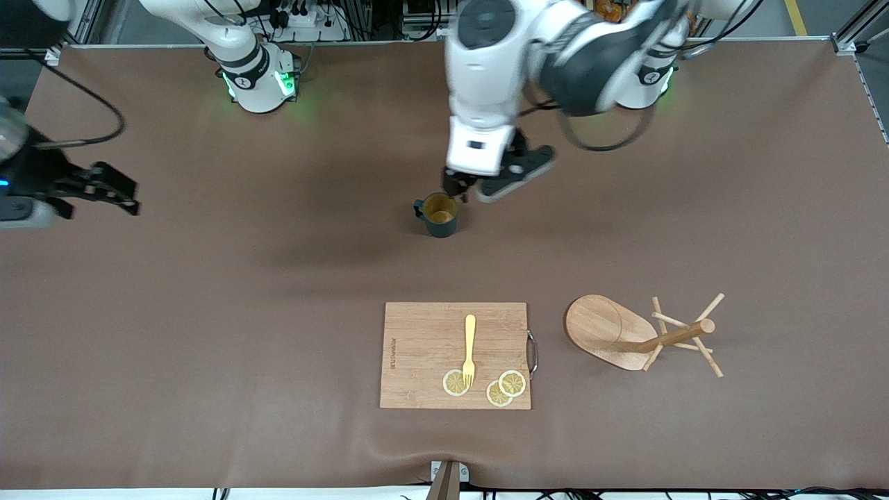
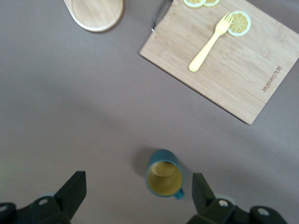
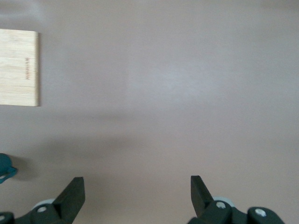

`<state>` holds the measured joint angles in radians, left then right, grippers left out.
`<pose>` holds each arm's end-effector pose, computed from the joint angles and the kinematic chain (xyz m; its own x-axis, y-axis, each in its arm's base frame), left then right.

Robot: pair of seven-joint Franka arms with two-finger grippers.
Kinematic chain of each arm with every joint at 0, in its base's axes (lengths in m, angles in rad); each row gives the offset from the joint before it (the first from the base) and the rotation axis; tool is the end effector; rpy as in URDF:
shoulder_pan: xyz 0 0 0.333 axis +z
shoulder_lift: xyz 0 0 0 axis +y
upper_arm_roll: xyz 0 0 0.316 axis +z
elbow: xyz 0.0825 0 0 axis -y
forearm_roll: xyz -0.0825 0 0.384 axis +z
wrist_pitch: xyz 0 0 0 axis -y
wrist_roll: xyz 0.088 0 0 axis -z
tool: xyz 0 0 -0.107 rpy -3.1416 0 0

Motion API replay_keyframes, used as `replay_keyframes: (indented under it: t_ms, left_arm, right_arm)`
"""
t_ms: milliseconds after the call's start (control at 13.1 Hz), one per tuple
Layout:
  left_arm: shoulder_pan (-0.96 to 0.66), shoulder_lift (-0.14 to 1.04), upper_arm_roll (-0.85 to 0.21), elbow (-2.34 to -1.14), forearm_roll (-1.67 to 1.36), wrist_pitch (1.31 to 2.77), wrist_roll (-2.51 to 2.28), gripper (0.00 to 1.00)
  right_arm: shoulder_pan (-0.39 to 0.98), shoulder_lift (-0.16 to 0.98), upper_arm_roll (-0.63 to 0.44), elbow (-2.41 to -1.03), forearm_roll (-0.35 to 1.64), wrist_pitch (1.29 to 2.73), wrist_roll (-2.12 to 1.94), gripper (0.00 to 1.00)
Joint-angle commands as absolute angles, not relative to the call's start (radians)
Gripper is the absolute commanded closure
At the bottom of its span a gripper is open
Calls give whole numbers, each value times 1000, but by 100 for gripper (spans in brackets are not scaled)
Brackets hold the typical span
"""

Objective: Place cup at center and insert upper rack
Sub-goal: 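Lower the left gripper down to the mug handle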

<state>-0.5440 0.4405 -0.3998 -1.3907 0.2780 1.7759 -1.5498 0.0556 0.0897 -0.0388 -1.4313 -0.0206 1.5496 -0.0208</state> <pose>0.4555 -0.5076 0.4711 0.8332 0.5432 0.1034 0.5481 -0.8360 -0.0245 0.5808 0.0087 0.6375 0.9989 0.0374 0.0282 0.0367 -0.9990 0.0246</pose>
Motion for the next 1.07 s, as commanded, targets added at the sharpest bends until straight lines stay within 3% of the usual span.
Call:
replay_keyframes:
  t_ms: [0, 458, 763, 991]
  left_arm:
    - [-693, 587, -339, -1280, 389, 1810, -1743, 0]
    - [-1119, 724, 0, -1230, 400, 1887, -2069, 0]
    - [-1216, 802, 66, -1221, 402, 1884, -2239, 0]
    - [-1328, 892, 182, -1192, 400, 1881, -2328, 0]
  right_arm:
    - [-26, 32, -18, -1511, -34, 1559, -95, 0]
    - [-52, 17, -20, -1537, -34, 1562, -117, 0]
    - [-52, 17, -20, -1536, 21, 1565, -112, 0]
    - [-57, 18, -20, -1543, 23, 1545, -104, 0]
